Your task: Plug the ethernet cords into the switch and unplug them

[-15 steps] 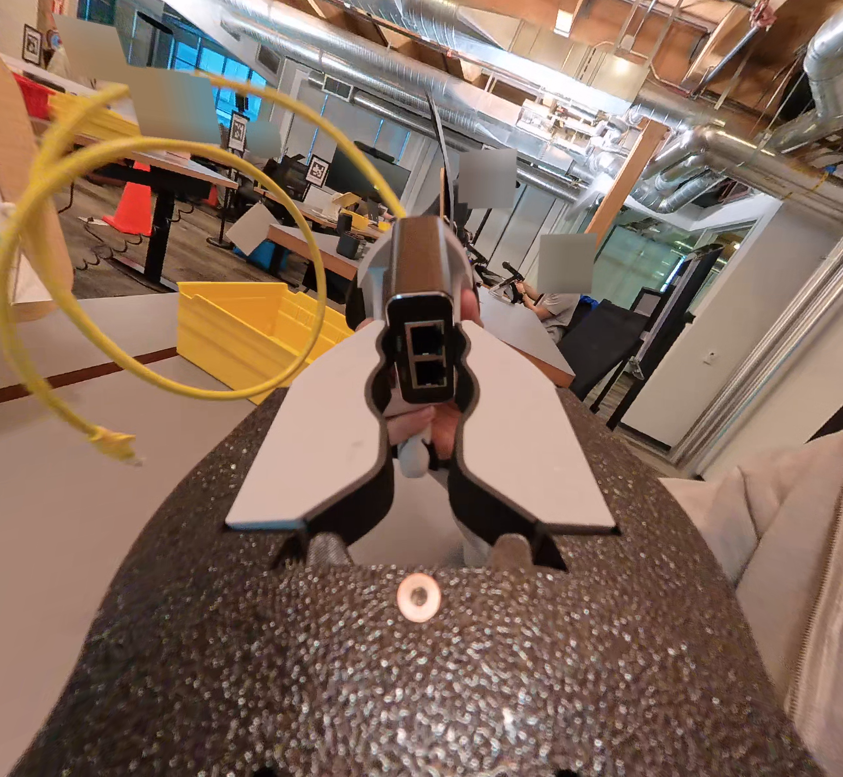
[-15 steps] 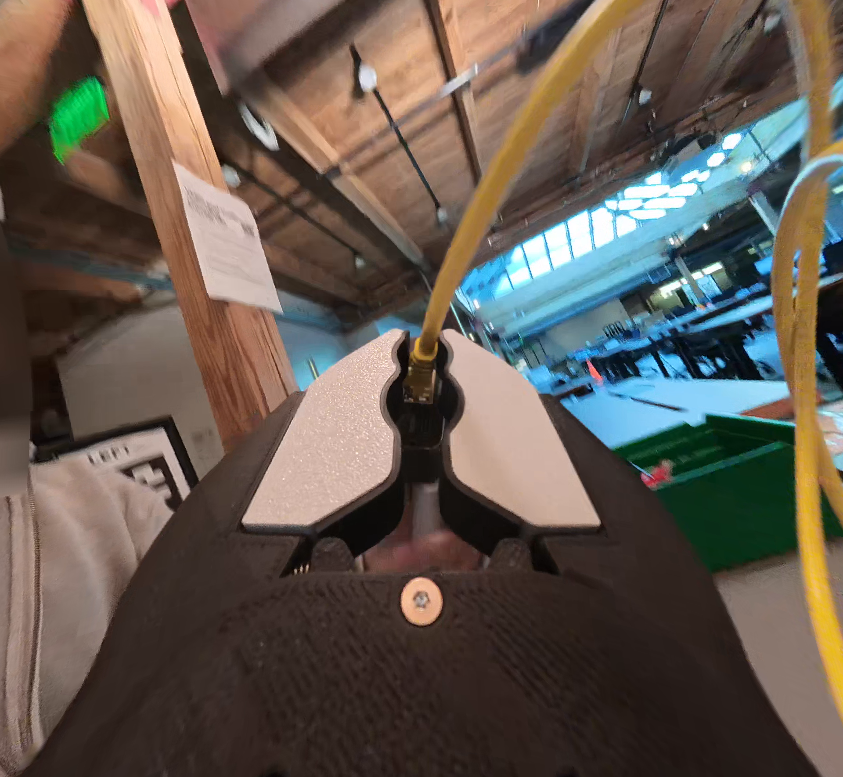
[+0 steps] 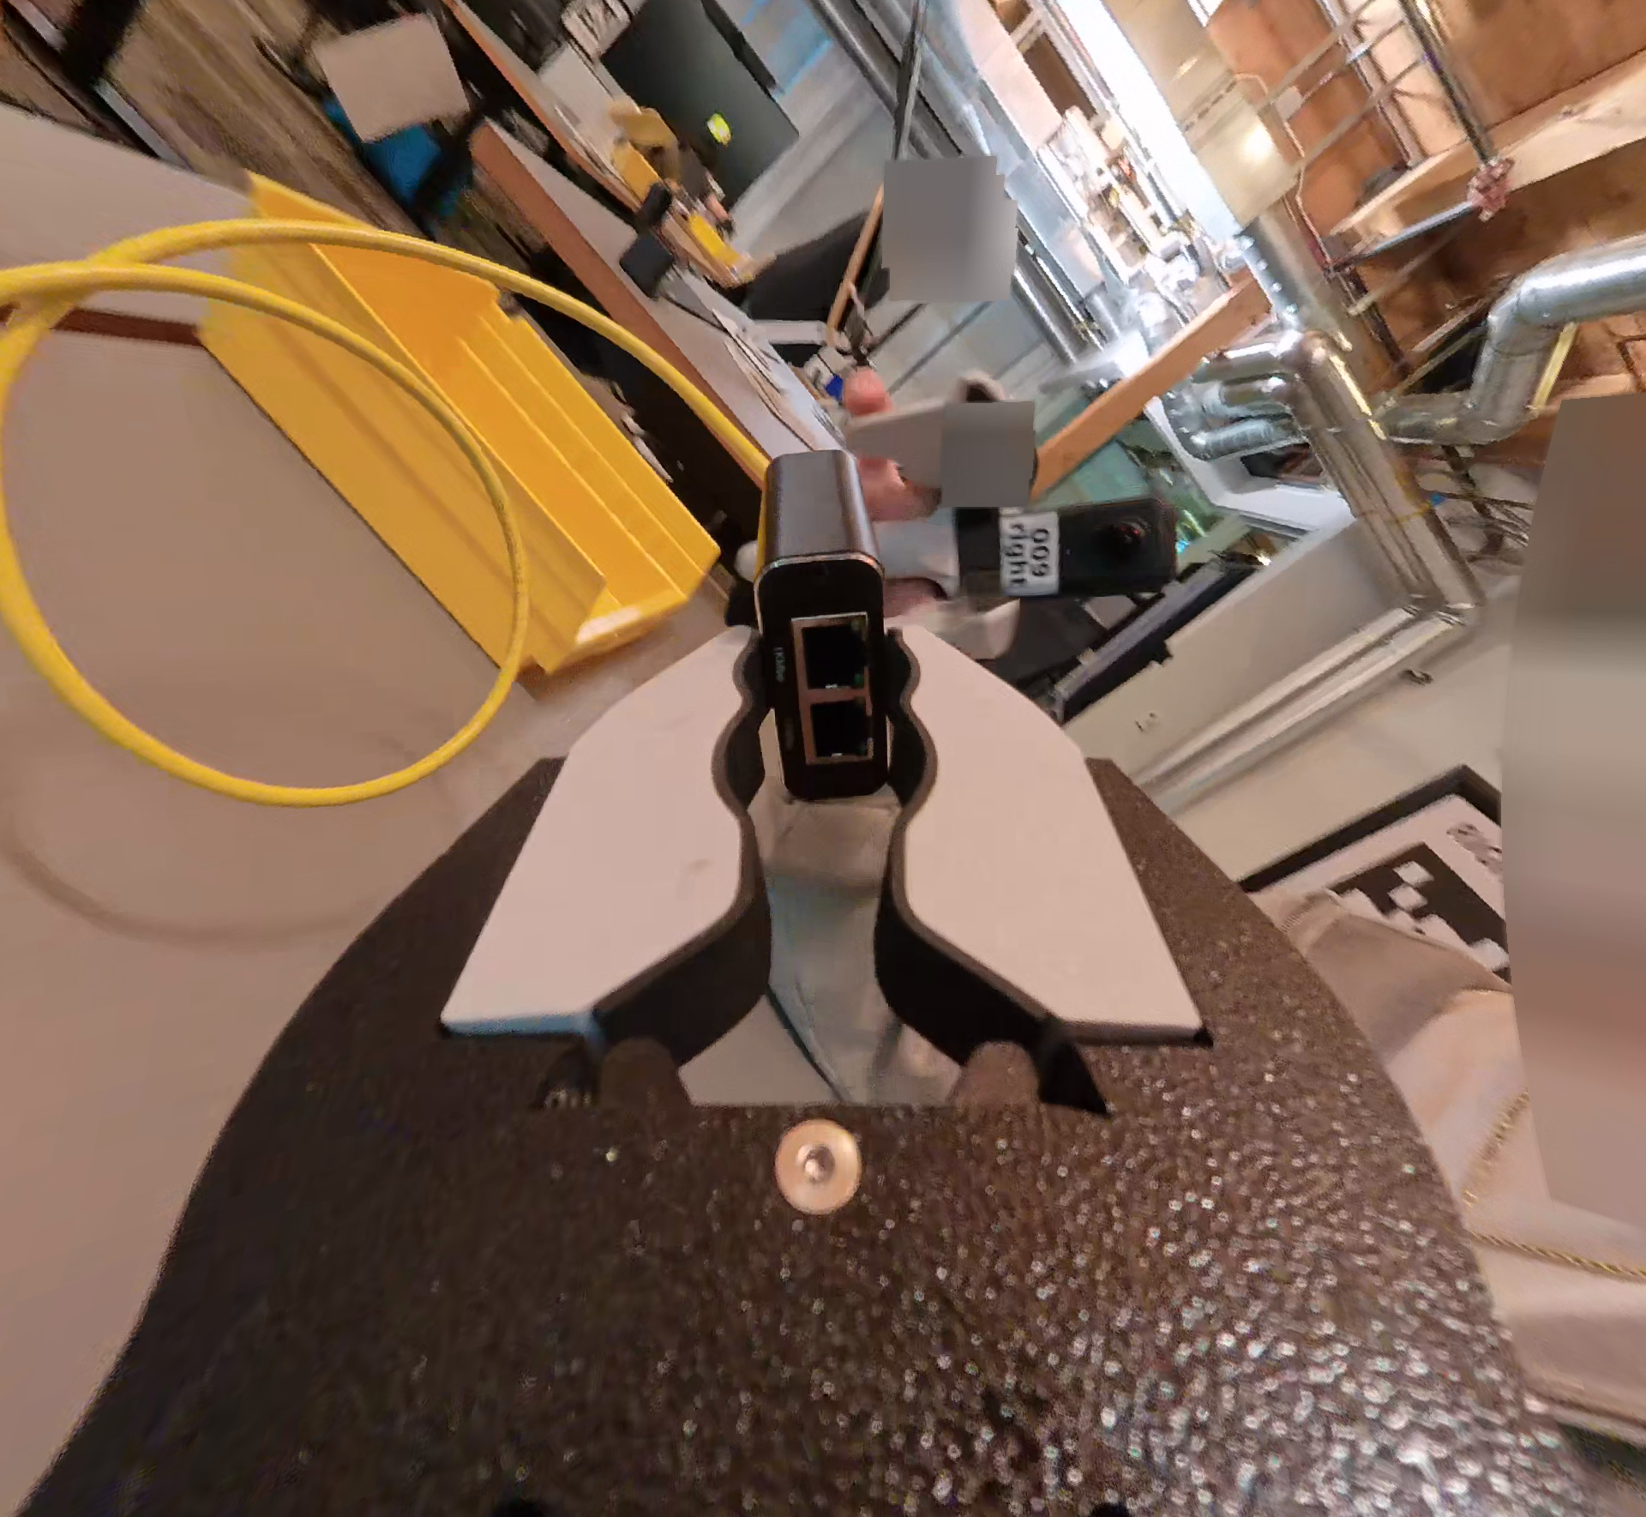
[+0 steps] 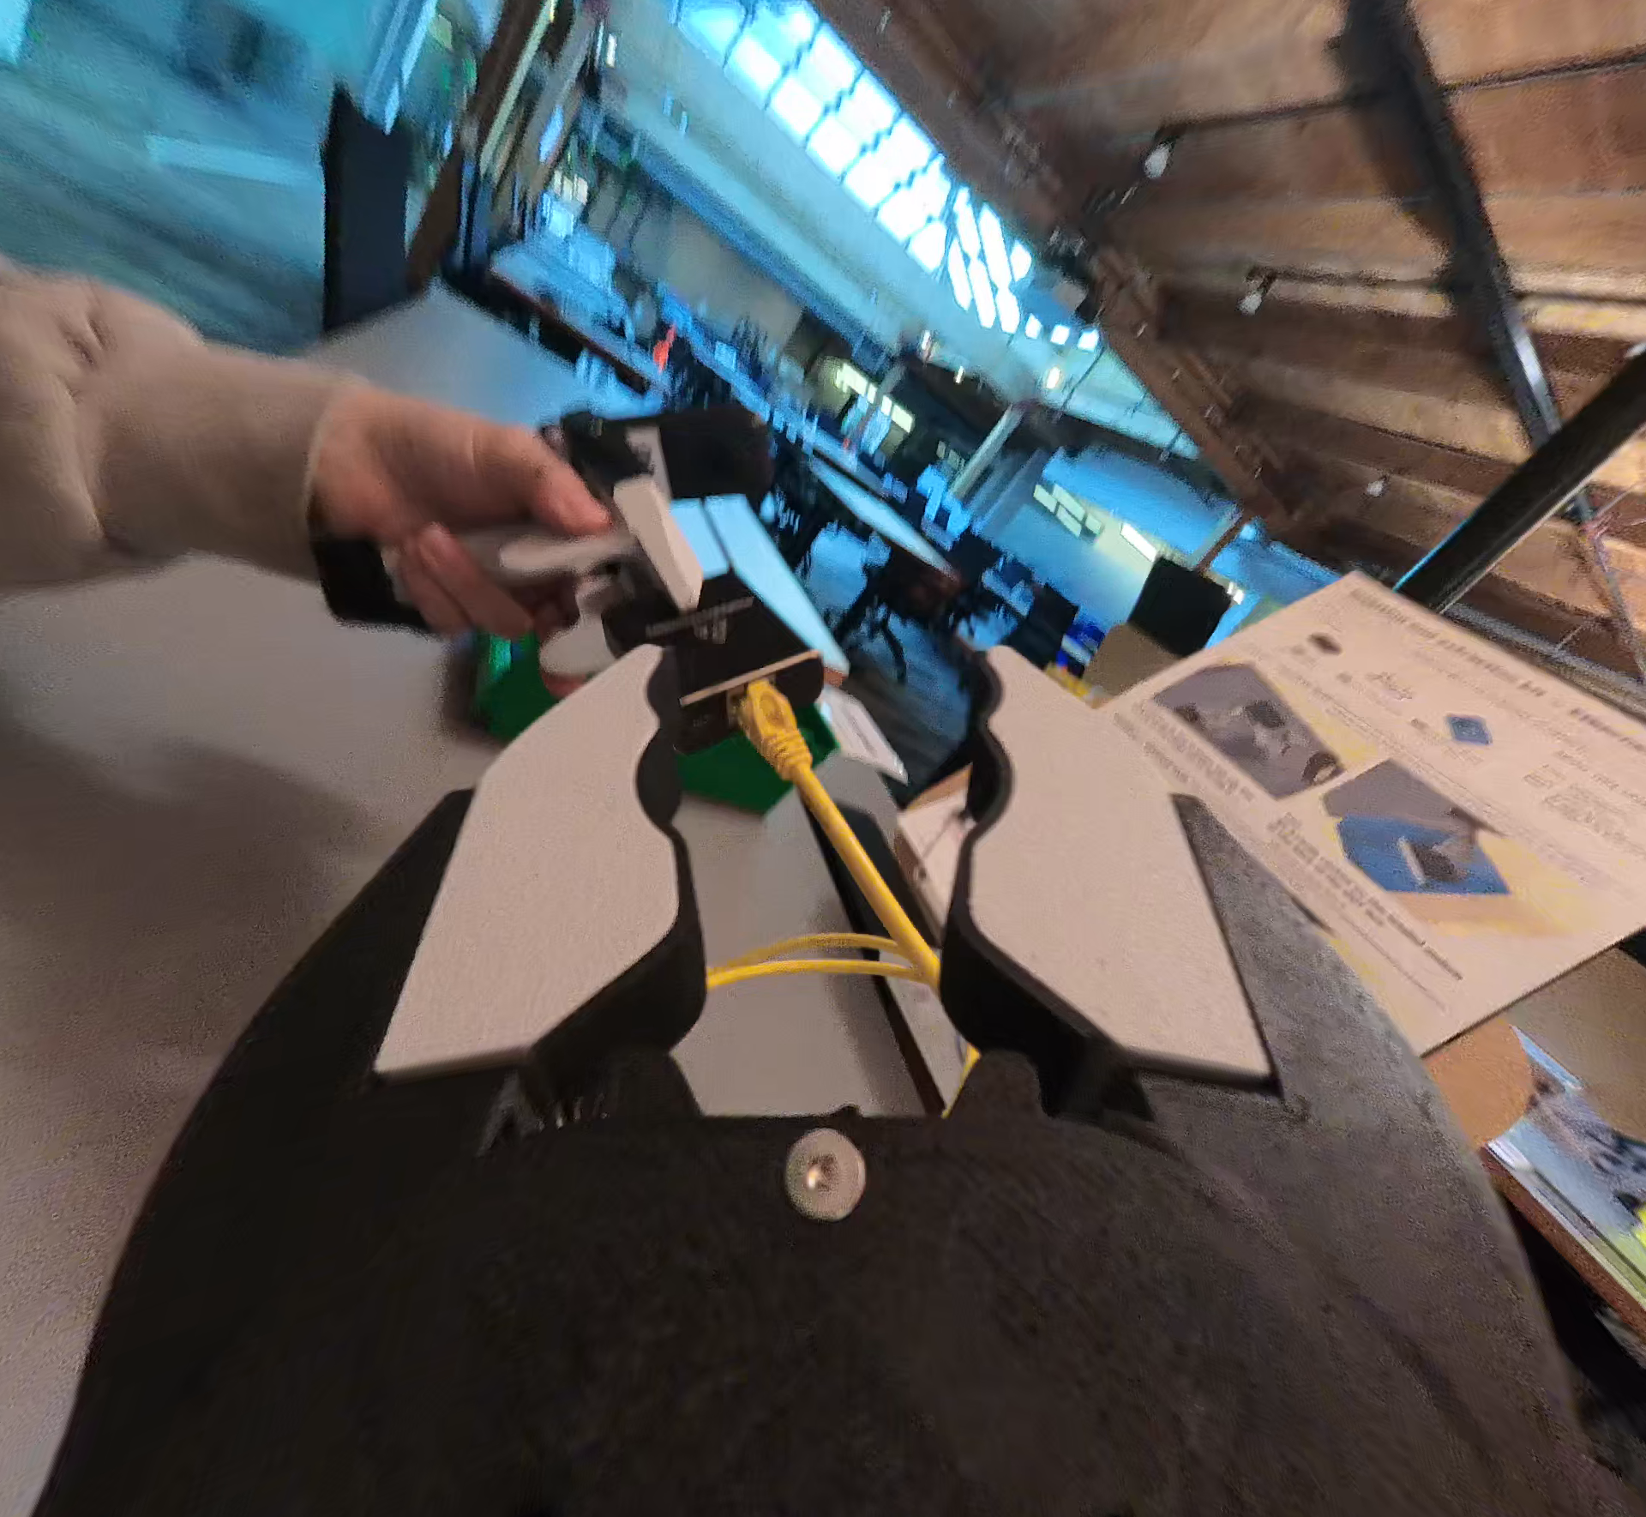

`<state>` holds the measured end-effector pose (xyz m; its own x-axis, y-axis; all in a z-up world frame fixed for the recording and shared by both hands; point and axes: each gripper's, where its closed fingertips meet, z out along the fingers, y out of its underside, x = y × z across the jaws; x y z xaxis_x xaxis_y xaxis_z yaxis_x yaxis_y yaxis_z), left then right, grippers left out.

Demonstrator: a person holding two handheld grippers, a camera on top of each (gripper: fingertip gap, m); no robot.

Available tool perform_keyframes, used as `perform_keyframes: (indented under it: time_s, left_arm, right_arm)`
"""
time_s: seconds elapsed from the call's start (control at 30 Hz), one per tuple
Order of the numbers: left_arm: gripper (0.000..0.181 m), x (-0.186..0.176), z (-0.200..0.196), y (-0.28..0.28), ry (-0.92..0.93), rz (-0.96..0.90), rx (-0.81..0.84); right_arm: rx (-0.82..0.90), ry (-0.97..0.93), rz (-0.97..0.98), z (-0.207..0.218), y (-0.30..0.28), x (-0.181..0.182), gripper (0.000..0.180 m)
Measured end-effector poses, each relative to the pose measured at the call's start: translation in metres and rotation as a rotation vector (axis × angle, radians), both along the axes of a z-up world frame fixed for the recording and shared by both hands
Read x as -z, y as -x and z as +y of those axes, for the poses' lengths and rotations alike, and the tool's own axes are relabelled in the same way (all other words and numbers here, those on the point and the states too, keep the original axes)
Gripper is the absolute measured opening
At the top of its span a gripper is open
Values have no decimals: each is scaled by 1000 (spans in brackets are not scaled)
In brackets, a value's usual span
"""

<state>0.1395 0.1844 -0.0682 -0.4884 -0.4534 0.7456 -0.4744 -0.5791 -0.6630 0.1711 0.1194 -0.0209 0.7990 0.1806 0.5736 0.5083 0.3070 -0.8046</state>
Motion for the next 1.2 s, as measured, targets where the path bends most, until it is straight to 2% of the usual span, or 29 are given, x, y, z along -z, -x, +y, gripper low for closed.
perform_keyframes:
  time_s: [0.03,0.1,0.2,0.27,0.37,0.57,0.87,1.0,1.2]
  left_arm:
    - [23,1,-7,1,15,10,35]
    - [23,1,-19,4,29,28,103]
    - [23,8,-33,8,12,77,202]
    - [23,10,-33,9,11,100,219]
    - [23,10,-32,10,46,118,243]
    - [23,7,-27,9,107,125,237]
    - [23,12,-24,13,116,155,263]
    - [23,17,-24,14,114,181,286]
    - [23,13,-26,13,74,194,299]
  right_arm:
    - [16,58,-36,11,2,13,70]
    - [-41,133,-105,23,16,35,67]
    - [-122,184,-103,30,33,48,61]
    - [-99,246,-122,35,31,60,65]
    - [-160,268,-26,34,33,57,61]
    - [-161,129,-40,43,34,51,63]
    - [-187,131,10,50,39,54,65]
    - [-207,196,40,55,43,62,65]
    - [-228,165,73,53,42,57,65]
